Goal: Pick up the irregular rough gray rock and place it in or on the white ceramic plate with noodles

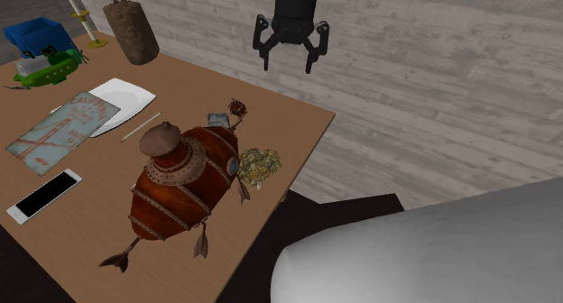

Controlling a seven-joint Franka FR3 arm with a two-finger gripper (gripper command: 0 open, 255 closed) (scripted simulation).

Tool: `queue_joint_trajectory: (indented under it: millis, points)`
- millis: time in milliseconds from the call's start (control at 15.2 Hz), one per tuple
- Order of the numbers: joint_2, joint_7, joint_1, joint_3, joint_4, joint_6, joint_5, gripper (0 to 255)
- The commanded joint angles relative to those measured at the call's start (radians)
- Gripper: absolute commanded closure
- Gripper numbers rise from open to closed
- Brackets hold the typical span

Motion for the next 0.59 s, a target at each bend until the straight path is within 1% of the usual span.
queue_joint_trajectory:
  millis: [0,264,528]
  points:
    - [0.077,-0.001,0.009,-0.001,0.032,0.037,0.033,0]
    - [0.229,-0.010,0.025,-0.001,0.107,0.097,0.101,0]
    - [0.383,-0.022,0.036,0.004,0.202,0.138,0.173,0]
